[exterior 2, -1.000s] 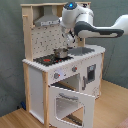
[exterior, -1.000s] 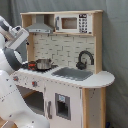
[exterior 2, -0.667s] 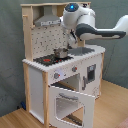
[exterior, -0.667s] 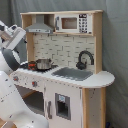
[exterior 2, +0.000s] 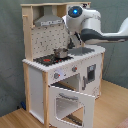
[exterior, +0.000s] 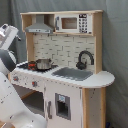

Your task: Play with the kitchen

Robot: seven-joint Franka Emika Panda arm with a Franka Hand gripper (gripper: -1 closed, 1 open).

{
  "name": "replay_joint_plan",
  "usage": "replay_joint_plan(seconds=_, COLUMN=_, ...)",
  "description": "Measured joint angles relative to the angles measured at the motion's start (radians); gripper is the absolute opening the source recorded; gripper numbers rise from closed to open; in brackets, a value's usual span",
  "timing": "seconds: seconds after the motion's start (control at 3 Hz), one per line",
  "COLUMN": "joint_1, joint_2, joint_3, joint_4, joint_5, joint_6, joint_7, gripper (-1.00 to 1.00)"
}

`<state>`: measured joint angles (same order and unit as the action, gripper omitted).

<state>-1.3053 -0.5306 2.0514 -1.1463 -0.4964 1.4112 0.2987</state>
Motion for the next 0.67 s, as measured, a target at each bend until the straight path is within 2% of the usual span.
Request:
replay_joint_plan(seconds=0.33, joint_1=0.062, joint_2=-0.006, joint_3=0.005, joint_4=-0.012, joint_5=-0.095, joint_6=-0.059, joint_7=0.006, gripper=1.0)
replay_joint_plan(seconds=0.67, joint_1=0.121, joint_2=-0.016, joint_3=0.008, joint_4=-0.046, joint_5=-0.181, joint_6=-0.094, joint_7=0.009, gripper=1.0)
